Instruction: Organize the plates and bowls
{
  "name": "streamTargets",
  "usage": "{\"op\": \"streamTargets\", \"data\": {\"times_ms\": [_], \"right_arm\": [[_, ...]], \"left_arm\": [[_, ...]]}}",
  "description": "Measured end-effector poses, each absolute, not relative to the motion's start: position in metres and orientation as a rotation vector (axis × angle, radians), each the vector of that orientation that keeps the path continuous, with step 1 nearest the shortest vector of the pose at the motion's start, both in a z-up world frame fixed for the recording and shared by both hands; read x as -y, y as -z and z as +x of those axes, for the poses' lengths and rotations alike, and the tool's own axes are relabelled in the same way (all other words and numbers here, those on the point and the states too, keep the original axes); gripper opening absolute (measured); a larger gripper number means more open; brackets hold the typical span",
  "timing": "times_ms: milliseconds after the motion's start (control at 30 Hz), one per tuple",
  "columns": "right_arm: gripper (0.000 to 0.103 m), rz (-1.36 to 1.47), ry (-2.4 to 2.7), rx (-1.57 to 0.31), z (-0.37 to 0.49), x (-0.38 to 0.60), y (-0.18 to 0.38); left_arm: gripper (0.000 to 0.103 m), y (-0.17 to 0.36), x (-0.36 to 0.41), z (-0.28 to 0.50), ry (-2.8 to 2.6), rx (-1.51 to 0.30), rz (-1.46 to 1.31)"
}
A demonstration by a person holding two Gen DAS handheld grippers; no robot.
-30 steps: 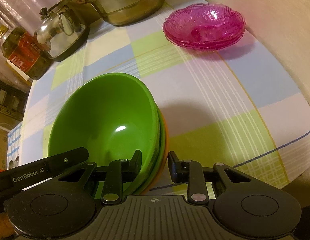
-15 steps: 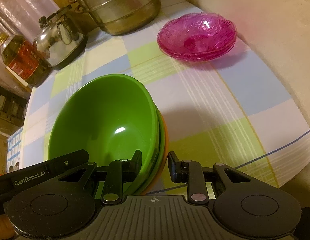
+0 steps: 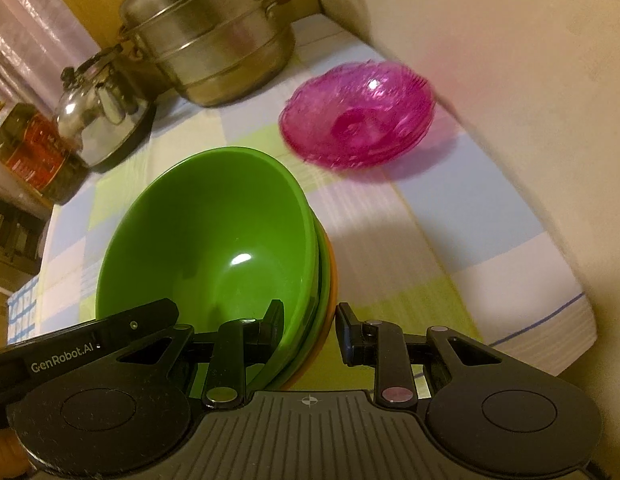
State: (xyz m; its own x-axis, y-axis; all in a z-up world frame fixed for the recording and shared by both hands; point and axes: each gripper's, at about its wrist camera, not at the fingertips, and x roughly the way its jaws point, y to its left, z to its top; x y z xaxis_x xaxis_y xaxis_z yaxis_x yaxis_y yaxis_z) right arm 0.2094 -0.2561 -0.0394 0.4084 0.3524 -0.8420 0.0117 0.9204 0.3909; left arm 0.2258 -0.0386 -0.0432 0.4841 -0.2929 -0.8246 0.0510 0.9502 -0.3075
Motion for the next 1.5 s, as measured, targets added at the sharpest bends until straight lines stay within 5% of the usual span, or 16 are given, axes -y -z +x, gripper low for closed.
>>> {"op": "streamTargets", "data": {"times_ms": [1500], "right_arm": [[0.028,0.406,-0.127,-1.075,0.289,0.32,0.011]], "left_arm": [[0.026,0.012,0.108,0.328,0.311,-1.009,-0.166]]}}
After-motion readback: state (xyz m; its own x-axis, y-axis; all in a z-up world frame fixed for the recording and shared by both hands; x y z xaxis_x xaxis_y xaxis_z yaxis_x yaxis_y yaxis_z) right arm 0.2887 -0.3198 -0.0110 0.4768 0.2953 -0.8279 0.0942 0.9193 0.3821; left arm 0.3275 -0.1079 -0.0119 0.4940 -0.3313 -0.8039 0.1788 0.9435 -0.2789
